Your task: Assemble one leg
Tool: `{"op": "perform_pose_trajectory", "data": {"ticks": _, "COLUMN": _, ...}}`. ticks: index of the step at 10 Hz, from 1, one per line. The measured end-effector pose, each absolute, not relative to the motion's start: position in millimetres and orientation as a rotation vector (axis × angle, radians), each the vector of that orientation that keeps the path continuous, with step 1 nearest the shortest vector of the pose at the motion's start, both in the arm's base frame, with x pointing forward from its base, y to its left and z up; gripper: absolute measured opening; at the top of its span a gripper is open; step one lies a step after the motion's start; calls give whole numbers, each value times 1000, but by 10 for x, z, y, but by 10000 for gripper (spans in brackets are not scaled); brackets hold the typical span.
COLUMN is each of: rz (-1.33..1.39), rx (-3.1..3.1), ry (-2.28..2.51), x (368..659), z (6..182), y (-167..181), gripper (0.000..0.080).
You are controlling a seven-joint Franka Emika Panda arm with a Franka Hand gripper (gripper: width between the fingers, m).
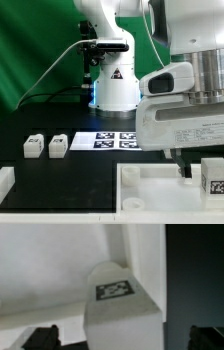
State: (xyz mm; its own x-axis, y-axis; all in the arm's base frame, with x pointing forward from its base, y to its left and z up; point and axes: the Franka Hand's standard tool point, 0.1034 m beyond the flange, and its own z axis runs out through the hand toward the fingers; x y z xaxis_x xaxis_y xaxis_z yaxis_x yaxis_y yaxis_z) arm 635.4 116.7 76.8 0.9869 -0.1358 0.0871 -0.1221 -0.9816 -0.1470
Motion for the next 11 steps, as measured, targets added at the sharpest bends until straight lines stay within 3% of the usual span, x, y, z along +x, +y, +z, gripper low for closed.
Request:
{"op": "perform_pose_trajectory", "data": {"ticks": 1, "rz": -141, "rx": -2985, "ry": 247, "x": 6353, "z": 767, "y": 1172, "gripper": 649}}
{"op": "perform_pose_trajectory", "data": {"ticks": 2, "rz": -139, "rx": -2982, "ry": 267, "x": 6352, "z": 766, "y": 1171, "gripper": 548}}
{"op": "perform_pose_trajectory", "data": {"ticks": 3, "rz": -128, "rx": -2959, "ry": 402, "x": 6350, "z": 766, "y": 1182, "gripper": 548}}
{"op": "perform_pose_trajectory", "data": {"ticks": 4, "rz": -118, "rx": -2935, "ry": 518, "x": 6350, "z": 767, "y": 1186, "gripper": 352}}
{"op": "perform_pose_trajectory", "data": {"ticks": 6, "rz": -90, "rx": -2826, "ry": 905, "x": 6356, "z": 766, "y": 1153, "gripper": 307}}
{"op": "perform_pose_trajectory", "data": {"ticks": 11, "rz": -10, "rx": -2136, "ry": 1910, "x": 6287, "z": 744, "y": 1068, "gripper": 307}}
